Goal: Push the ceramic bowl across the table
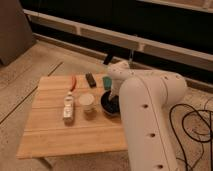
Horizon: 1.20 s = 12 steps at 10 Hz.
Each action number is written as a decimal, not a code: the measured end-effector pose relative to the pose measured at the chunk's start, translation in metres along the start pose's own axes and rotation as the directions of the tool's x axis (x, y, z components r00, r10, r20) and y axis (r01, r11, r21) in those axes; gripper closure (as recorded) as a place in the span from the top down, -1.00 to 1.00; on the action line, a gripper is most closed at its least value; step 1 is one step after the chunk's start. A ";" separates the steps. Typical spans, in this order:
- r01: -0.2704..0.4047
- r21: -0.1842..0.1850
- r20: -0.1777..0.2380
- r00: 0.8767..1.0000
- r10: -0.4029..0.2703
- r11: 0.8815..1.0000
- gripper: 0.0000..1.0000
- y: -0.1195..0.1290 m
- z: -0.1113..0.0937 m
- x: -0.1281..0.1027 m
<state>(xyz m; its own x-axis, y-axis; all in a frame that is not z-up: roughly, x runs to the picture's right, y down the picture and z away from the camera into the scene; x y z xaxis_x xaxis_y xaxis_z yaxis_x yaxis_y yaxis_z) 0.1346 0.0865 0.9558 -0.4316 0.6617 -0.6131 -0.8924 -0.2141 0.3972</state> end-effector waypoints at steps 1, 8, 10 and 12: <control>-0.031 0.016 -0.001 1.000 0.031 0.999 0.30 -0.014 0.001 -0.006; -0.241 -0.051 0.010 0.970 0.241 0.969 0.30 -0.108 0.023 -0.010; -0.283 -0.074 0.018 0.958 0.285 0.956 0.30 -0.144 0.033 -0.004; -0.324 -0.072 0.029 0.945 0.326 0.943 0.30 -0.188 0.048 0.007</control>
<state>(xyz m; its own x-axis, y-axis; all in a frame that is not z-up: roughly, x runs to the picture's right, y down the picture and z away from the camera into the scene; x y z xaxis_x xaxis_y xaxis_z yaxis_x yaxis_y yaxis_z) 0.3052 0.1663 0.9098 -0.6952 0.5760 -0.4299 -0.7117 -0.4679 0.5240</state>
